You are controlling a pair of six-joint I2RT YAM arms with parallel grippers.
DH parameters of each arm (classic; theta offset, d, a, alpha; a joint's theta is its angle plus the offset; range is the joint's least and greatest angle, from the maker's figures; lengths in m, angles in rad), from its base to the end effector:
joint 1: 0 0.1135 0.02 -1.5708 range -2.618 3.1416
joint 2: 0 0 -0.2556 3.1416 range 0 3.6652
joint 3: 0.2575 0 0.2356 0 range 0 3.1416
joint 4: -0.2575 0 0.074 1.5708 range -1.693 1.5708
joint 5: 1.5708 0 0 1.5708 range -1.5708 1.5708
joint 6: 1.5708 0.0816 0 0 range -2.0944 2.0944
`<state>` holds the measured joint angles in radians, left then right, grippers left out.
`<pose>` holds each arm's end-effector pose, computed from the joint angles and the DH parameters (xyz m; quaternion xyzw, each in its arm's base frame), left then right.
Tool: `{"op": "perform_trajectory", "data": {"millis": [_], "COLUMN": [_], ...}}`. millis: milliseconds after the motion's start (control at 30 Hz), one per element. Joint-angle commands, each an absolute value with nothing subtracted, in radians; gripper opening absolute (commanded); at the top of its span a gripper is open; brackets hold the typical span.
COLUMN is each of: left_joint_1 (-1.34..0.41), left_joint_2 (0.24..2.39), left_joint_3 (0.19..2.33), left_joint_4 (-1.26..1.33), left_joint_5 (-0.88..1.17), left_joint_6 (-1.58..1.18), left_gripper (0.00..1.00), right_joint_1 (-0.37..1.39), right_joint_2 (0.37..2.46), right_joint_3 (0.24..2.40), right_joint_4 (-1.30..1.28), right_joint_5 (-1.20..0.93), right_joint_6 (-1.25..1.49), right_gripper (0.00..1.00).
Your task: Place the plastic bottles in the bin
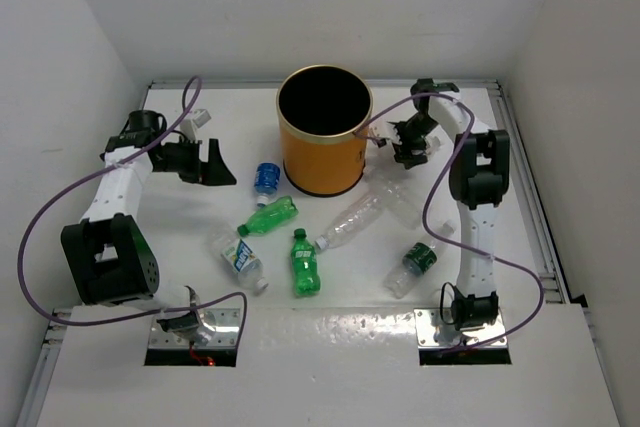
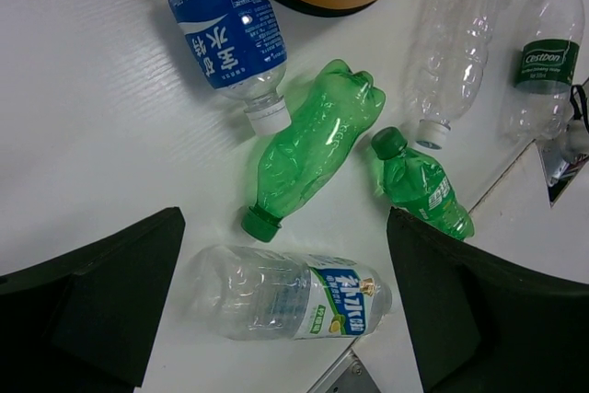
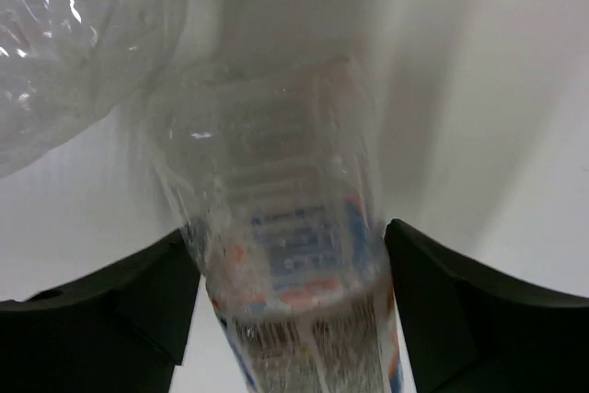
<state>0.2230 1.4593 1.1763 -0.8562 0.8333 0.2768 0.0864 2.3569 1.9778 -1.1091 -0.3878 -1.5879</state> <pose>0.2874 0.0032 0.2445 0.1107 0.8906 -0.3346 0.2875 0.4427 0.0693 0.1165 -0.7335 0.6506 0.1131 0.1610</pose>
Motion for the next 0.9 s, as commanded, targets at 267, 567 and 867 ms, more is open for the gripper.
{"op": "perform_trajectory", "data": {"millis": [267,567,867], "left_joint_1": [0.245,0.278,0.229], "left_joint_2": [1.352,1.281,1.259], "left_joint_3": [1.187,1.169,1.15], "left_joint_4": [-0.876,-0.867,-0.804], "left_joint_5": [0.847,0.888,0.703], "left_joint_6": [0.295,0.295,0.244], "left_gripper": [0.99,0.99,0.95], "right_joint_1": [0.041,-0.094,0.182], "right_joint_2": [2.093,1.697,1.695], "right_joint_3": [1.724,1.782,1.893], "right_joint_4": [-1.088,-0.567,0.06], "right_joint_5": [-0.389,-0.716,-0.536], "right_joint_6": [-1.501,-0.437,0.472], "right_gripper": [0.26,0.0,0.0]}}
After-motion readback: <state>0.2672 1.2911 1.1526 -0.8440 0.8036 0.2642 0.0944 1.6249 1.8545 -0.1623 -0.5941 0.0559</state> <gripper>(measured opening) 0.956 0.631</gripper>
